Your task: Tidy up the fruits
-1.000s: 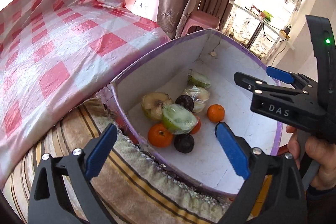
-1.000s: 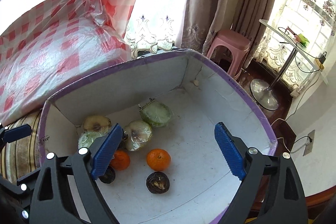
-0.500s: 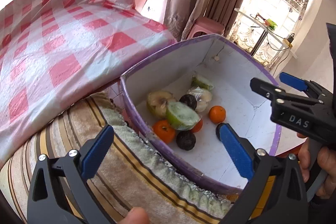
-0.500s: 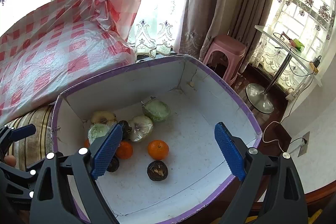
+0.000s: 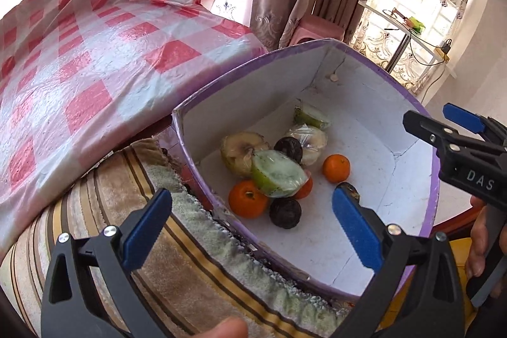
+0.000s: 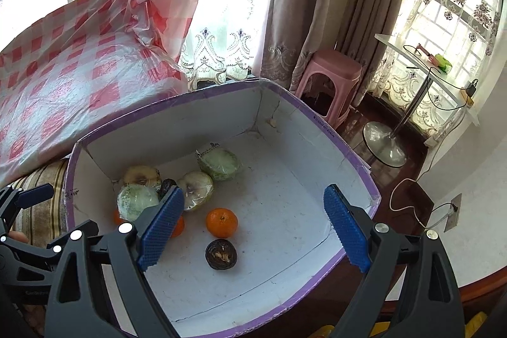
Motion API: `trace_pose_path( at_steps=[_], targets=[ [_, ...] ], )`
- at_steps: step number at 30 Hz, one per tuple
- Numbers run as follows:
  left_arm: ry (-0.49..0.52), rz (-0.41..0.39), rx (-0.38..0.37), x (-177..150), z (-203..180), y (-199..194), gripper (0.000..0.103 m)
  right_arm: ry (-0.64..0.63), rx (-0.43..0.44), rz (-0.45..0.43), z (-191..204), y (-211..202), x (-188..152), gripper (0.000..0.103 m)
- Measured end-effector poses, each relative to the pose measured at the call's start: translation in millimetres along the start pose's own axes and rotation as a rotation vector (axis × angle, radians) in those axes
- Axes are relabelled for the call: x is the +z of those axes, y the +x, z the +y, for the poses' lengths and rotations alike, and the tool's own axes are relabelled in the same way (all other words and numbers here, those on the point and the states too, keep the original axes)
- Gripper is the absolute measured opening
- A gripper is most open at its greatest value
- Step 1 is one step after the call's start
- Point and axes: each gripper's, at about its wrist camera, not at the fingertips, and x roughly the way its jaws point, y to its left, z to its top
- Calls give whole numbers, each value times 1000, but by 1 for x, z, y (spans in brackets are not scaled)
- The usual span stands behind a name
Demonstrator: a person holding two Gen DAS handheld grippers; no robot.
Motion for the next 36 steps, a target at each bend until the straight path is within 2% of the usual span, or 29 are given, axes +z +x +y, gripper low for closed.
trace_pose_path(
  at_steps=[7,9,12,17,19,36],
  targets=[
    [28,-25,8,0,-6,-4,101,-1,-10,5,-3,1,-1,87],
    [53,-56,8,2,-12,-10,101,0,-19,5,-5,0,-2,87],
    [73,-110,-36,6,-23,-20,101,7,-35,7,-12,-1,-4,87],
    [47,-31,-112,3,-22,-1,101,29,-51,12,-23,-1,-5,87],
    [34,-26,-126,3,-19,2,101,30,-49,14,-23,0,-6,87],
    [47,-7,-91,1,-21,7,101,8,-35,37,-13,6,-12,87]
  ],
)
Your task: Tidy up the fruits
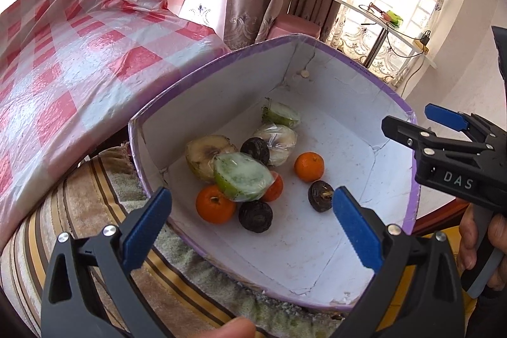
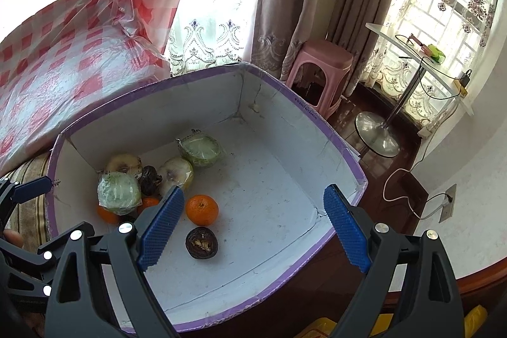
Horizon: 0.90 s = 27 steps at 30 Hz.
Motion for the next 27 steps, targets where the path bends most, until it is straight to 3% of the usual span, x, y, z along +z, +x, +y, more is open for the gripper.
trace_pose_path(
  at_steps=[27],
  targets=[
    [0,0,2,1,0,1,101,7,3,13,-3,4,-4,87]
  ],
)
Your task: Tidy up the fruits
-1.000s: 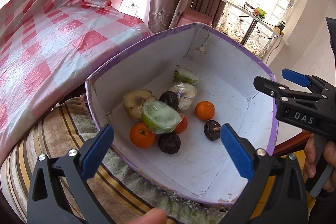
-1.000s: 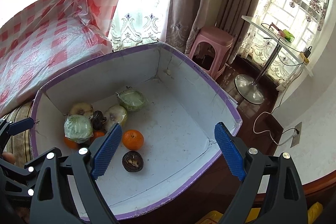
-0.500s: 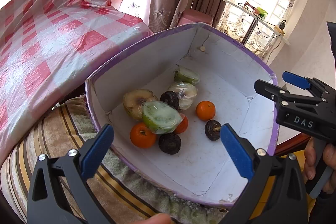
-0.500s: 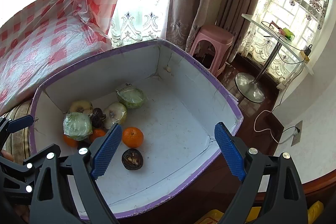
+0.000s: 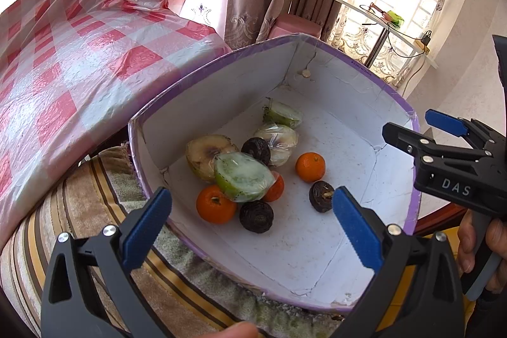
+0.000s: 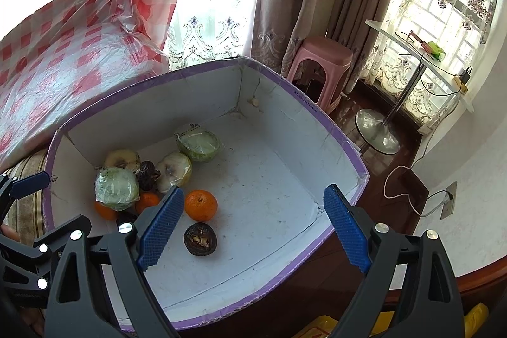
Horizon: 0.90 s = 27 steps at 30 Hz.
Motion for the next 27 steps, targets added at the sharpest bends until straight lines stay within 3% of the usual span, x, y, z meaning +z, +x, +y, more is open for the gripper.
trace_pose_path(
  at_steps=[27],
  targets=[
    [0,0,0,0,0,0,101,-1,3,-1,2,1,1,87]
  ],
)
